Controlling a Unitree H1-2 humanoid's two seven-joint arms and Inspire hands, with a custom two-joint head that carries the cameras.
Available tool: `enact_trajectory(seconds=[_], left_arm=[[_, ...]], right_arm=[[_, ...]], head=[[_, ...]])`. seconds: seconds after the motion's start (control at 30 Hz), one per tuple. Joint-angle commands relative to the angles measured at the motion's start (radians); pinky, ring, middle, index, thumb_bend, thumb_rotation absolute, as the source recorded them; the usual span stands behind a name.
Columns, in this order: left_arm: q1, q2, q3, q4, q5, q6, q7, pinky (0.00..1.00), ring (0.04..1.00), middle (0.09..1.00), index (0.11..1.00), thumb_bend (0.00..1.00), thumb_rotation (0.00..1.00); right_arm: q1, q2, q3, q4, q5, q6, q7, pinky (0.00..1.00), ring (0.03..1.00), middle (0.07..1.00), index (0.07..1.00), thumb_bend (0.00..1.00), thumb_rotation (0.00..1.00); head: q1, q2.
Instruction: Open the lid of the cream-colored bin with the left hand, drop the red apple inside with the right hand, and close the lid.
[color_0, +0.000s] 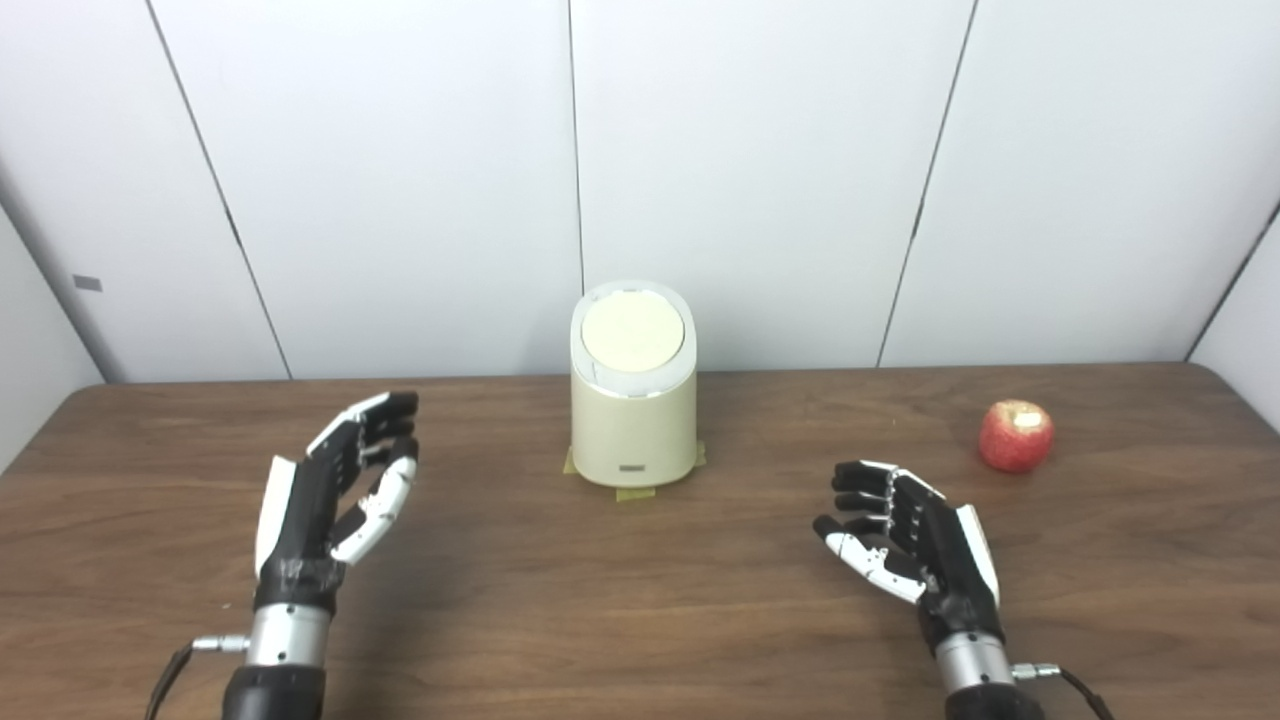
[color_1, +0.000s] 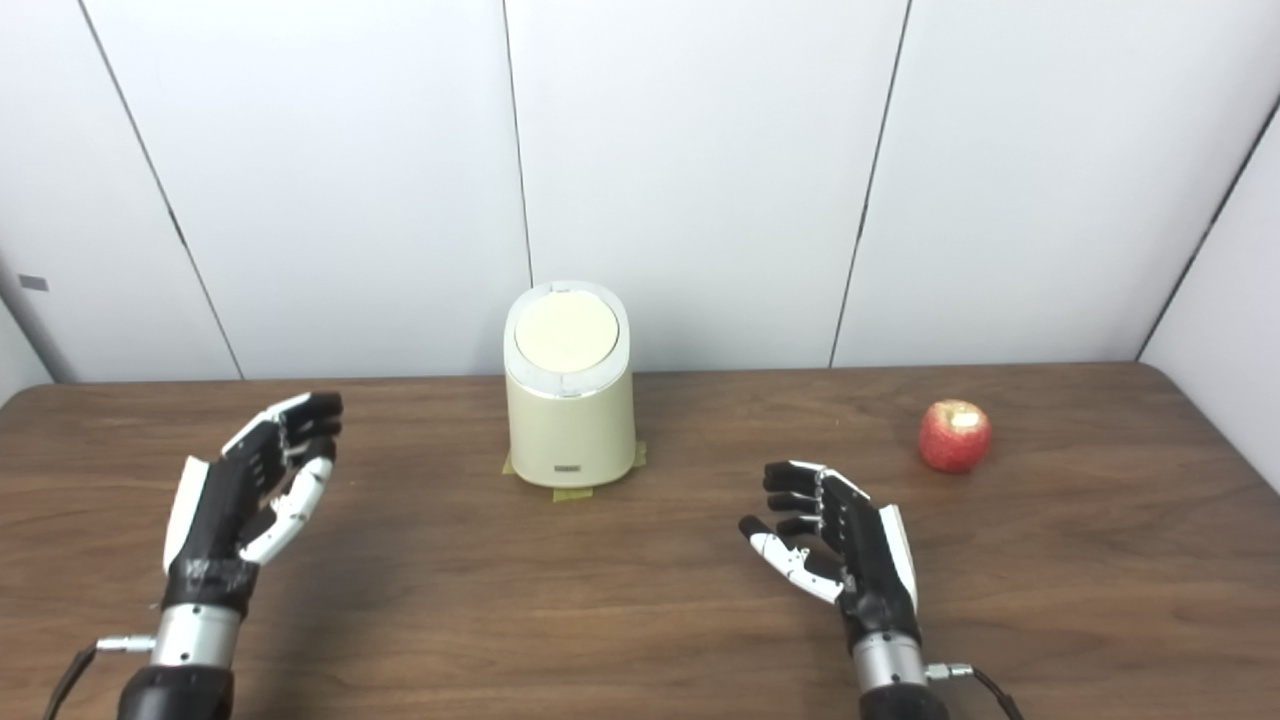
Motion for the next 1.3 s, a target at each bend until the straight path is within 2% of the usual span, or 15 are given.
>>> enact_trajectory(seconds=[0.0,0.07,0.13,0.2,0.3,0.43,0.53,0.6,0.7,0.8,0.97,1.07,1.1,1.27], left_arm=[[-0.087,-0.005,-0.004,-0.041,0.023,0.018,0.022,0.73,0.812,0.822,0.797,0.41,0.51],[-0.118,-0.011,-0.009,-0.045,0.047,0.049,0.029,0.77,0.842,0.847,0.82,0.48,0.52],[-0.157,-0.021,-0.02,-0.06,0.096,0.113,0.038,0.84,0.89,0.887,0.855,0.55,0.57],[-0.195,-0.032,-0.035,-0.073,0.132,0.177,0.041,0.89,0.932,0.931,0.896,0.61,0.57],[-0.251,-0.047,-0.056,-0.072,0.168,0.253,0.042,0.92,0.975,0.985,0.947,0.7,0.52],[-0.323,-0.068,-0.092,-0.062,0.216,0.359,0.037,0.99,0.999,1.0,0.996,0.79,0.46],[-0.371,-0.083,-0.121,-0.039,0.24,0.405,0.038,1.0,1.0,1.0,1.0,0.87,0.42],[-0.399,-0.084,-0.156,-0.023,0.28,0.432,0.035,1.0,1.0,1.0,1.0,0.92,0.43],[-0.437,-0.082,-0.212,0.014,0.351,0.456,0.042,1.0,1.0,1.0,1.0,0.95,0.44],[-0.477,-0.083,-0.256,0.054,0.413,0.502,0.037,1.0,1.0,1.0,1.0,0.95,0.39],[-0.542,-0.085,-0.299,0.13,0.474,0.556,0.028,1.0,1.0,1.0,1.0,0.96,0.41],[-0.576,-0.082,-0.32,0.184,0.504,0.561,0.028,1.0,1.0,1.0,1.0,0.96,0.4],[-0.587,-0.077,-0.331,0.208,0.52,0.561,0.029,1.0,1.0,1.0,1.0,0.96,0.35],[-0.64,-0.06,-0.364,0.32,0.572,0.554,0.055,1.0,1.0,1.0,1.0,0.96,0.3]], right_arm=[[-0.033,-0.003,0.001,-0.029,-0.007,-0.022,-0.004,0.55,0.657,0.67,0.643,0.28,0.12],[-0.033,-0.001,0.001,-0.032,-0.009,-0.016,-0.007,0.55,0.656,0.669,0.641,0.28,0.13],[-0.033,-0.002,0.001,-0.035,-0.012,-0.01,-0.006,0.56,0.658,0.67,0.642,0.28,0.13],[-0.033,-0.003,0.0,-0.034,-0.006,-0.009,-0.001,0.56,0.659,0.671,0.643,0.27,0.11],[-0.034,-0.004,0.001,-0.028,-0.005,-0.021,-0.001,0.56,0.659,0.67,0.644,0.27,0.08],[-0.033,-0.005,0.001,-0.024,-0.005,-0.034,-0.003,0.56,0.652,0.662,0.64,0.27,0.09],[-0.031,-0.003,0.001,-0.033,-0.003,-0.018,0.001,0.56,0.657,0.665,0.644,0.27,0.09],[-0.031,-0.003,0.005,-0.035,-0.014,-0.017,-0.003,0.55,0.651,0.662,0.639,0.27,0.09],[-0.03,0.001,0.005,-0.04,-0.018,-0.008,-0.007,0.56,0.653,0.664,0.642,0.28,0.15],[-0.029,0.002,0.004,-0.041,-0.017,-0.003,-0.005,0.56,0.654,0.665,0.645,0.28,0.15],[-0.029,0.002,0.008,-0.042,-0.023,-0.004,-0.007,0.55,0.649,0.663,0.639,0.28,0.13],[-0.03,0.002,0.006,-0.038,-0.019,-0.005,-0.007,0.55,0.648,0.661,0.637,0.28,0.13],[-0.03,0.002,0.005,-0.038,-0.016,-0.005,-0.006,0.55,0.649,0.661,0.638,0.28,0.13],[-0.025,0.002,0.007,-0.044,-0.019,-0.005,-0.005,0.54,0.647,0.661,0.639,0.27,0.11]], head=[[-0.001,0.001],[0.001,0.003],[0.003,0.004],[0.003,0.003],[0.001,0.003],[0.004,0.005],[-0.003,0.005],[-0.007,0.005],[-0.008,0.006],[-0.008,0.007],[-0.011,0.008],[-0.009,0.006],[-0.01,0.005],[-0.015,0.007]])
